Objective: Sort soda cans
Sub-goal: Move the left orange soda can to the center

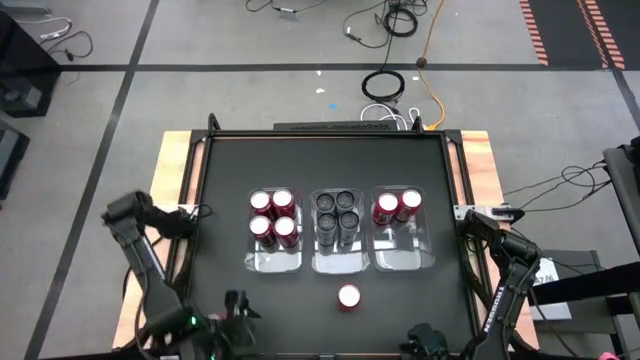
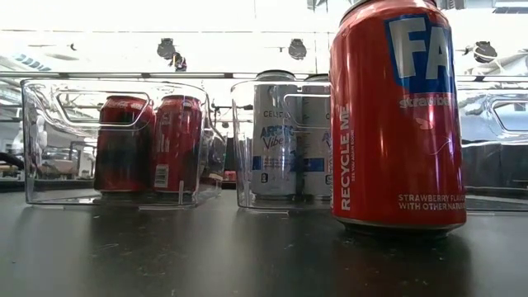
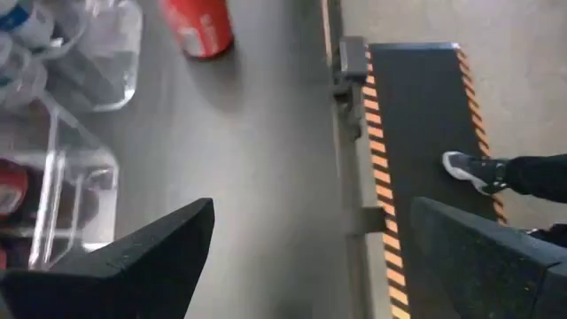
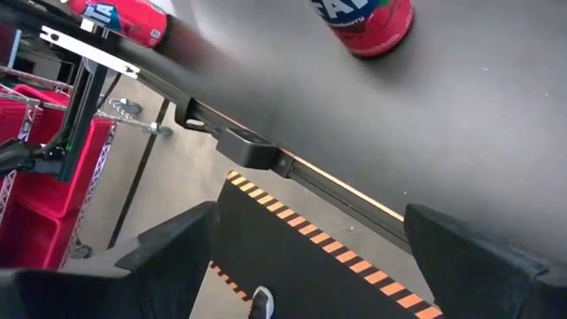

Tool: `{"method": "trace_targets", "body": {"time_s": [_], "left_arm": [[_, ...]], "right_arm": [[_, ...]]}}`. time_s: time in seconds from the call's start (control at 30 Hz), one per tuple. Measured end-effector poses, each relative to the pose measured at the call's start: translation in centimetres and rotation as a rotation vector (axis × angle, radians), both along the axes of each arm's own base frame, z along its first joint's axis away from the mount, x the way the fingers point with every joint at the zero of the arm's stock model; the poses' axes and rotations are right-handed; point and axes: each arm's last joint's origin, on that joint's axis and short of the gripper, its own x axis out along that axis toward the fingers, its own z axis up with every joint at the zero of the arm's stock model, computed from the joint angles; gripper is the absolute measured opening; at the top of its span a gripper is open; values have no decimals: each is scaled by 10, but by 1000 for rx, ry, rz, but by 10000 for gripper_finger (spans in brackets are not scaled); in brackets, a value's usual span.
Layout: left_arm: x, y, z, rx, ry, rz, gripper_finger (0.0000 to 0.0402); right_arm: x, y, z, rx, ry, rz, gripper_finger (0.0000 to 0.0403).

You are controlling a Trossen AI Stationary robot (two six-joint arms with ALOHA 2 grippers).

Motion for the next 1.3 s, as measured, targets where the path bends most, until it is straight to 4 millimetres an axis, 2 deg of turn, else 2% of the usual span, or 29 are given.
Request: {"method": "trace_targets", "body": {"time_s": [0.27, 0.43, 0.67, 0.87, 0.97, 1.3], "left_arm": [[-54, 71, -12, -155, -6, 96, 391], [-72, 90, -10, -325, 41, 205, 391], [-73, 91, -9, -310, 50, 159, 391], [-74, 86, -14, -218, 79, -7, 391], [-75, 84, -16, -215, 99, -29, 391], [-76, 63, -28, -229, 130, -84, 391]], "right_arm": [[0, 0, 0, 2, 1, -3, 354], [0, 0, 0, 2, 1, -3, 354], [2, -2, 0, -1, 1, -7, 354], [7, -4, 0, -14, 3, -3, 354], [10, -6, 0, -19, 4, -5, 354], [17, -11, 0, -43, 7, 4, 354]]}}
